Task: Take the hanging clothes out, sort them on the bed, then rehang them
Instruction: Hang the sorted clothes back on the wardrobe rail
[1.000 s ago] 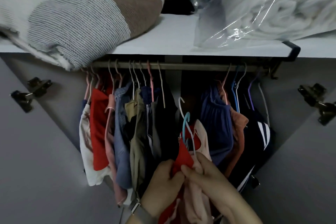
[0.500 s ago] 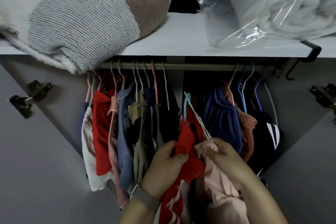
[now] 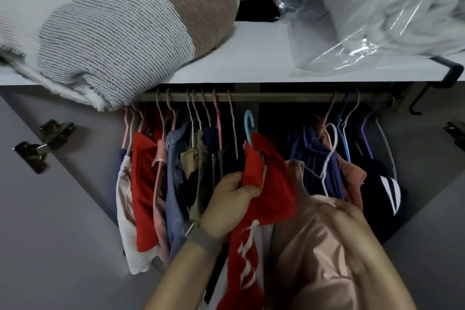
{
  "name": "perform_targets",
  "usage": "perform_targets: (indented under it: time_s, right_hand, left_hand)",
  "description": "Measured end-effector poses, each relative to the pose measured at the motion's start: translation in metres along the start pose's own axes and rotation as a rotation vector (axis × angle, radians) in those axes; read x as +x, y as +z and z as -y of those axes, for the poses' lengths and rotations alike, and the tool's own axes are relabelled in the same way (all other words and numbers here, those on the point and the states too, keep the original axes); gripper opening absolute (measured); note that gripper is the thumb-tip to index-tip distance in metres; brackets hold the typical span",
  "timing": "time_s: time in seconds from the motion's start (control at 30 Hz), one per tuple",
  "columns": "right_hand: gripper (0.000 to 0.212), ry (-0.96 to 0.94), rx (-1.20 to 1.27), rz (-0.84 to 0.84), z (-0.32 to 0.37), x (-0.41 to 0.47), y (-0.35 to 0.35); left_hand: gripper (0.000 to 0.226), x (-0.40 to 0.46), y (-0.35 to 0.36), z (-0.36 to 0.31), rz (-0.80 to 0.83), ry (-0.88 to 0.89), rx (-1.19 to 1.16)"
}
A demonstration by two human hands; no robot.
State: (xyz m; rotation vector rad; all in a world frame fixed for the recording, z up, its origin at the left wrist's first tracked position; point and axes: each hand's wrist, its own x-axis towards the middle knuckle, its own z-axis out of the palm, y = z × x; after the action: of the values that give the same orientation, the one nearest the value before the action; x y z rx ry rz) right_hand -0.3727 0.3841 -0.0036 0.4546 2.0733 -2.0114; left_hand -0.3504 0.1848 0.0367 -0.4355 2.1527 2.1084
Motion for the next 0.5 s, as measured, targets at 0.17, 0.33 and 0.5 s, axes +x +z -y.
perform_targets:
  time_s: [0.17,0.33,0.5]
  right_hand:
    - [0.023,-0.053,0.040,-0.039,0.007,-0.003,-0.015]
    - [0.022,-0.093,0.040,-0.009,0.018,-0.013,-0.028]
    - [0.020,-0.085,-0.002,-0.012,0.014,-0.012,-0.029]
  left_hand:
    - [0.014,0.044,0.012,-0.031,-0.055,0.069,-0.067]
    - [0.014,0.095,0.025,-0.046,-0.139,0.182,0.008]
    - [0.024,0.155,0.028,-0.021,-0.251,0.122,0.121]
